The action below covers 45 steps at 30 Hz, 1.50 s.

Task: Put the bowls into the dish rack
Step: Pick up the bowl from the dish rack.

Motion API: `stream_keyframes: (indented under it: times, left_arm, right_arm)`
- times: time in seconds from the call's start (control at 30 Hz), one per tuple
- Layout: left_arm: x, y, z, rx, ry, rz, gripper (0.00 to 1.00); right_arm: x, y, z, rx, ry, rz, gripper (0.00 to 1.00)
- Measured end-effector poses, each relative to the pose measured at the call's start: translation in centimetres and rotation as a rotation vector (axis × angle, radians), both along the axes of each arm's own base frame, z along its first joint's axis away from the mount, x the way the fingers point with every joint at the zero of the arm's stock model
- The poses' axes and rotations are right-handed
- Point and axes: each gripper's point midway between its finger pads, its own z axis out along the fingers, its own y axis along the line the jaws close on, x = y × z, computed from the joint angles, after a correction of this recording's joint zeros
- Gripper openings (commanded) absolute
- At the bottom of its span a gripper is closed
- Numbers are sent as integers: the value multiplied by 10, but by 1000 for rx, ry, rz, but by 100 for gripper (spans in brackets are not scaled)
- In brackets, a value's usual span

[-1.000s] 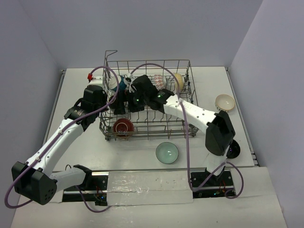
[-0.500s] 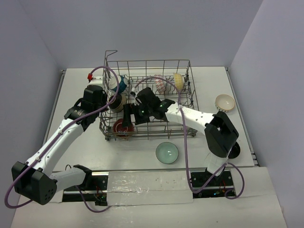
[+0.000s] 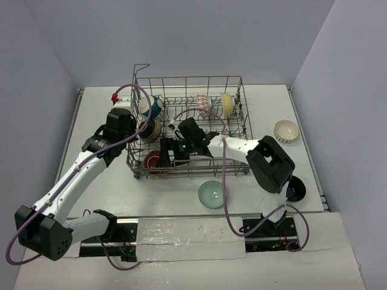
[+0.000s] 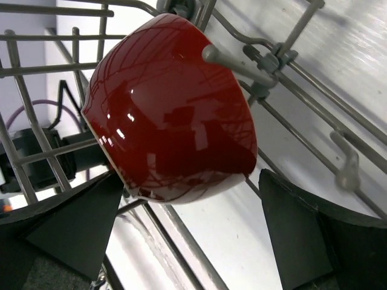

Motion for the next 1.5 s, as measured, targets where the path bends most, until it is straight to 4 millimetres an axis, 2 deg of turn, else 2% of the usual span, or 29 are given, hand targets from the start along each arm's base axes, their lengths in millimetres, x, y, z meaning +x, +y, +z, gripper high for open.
stream_keyframes:
  times: [0.3,0.53,0.67,0.87,0.93,0.97,1.2,1.4,1.43,1.5]
  left_arm:
    - [0,0,0,0,0,1,0]
    - [0,0,0,1,0,0,0]
    - [0,0,0,1,0,0,0]
    - [0,0,0,2,0,-1,0]
    - [0,0,0,2,0,-1,0]
    - [0,0,0,2,0,-1,0]
    - [0,0,0,5,1,-4,0]
    - [0,0,0,5,1,-5,0]
    - [0,0,0,5,1,-5,0]
    - [0,0,0,5,1,-5,0]
  right_arm:
    - [-3,10,-9,98,67,36,100]
    - [-2,12,-6,142,75,31,100]
    - [0,11,-5,159,77,25,92]
    - [0,11,-3,181,93,21,65]
    - [-1,11,-2,187,97,24,62]
    - [-2,11,-2,189,98,25,54]
    - [-3,11,-2,199,104,30,25]
    - [-4,11,-1,204,113,27,9]
    - [-4,11,-1,205,115,27,1]
    - [-4,11,0,206,118,26,0]
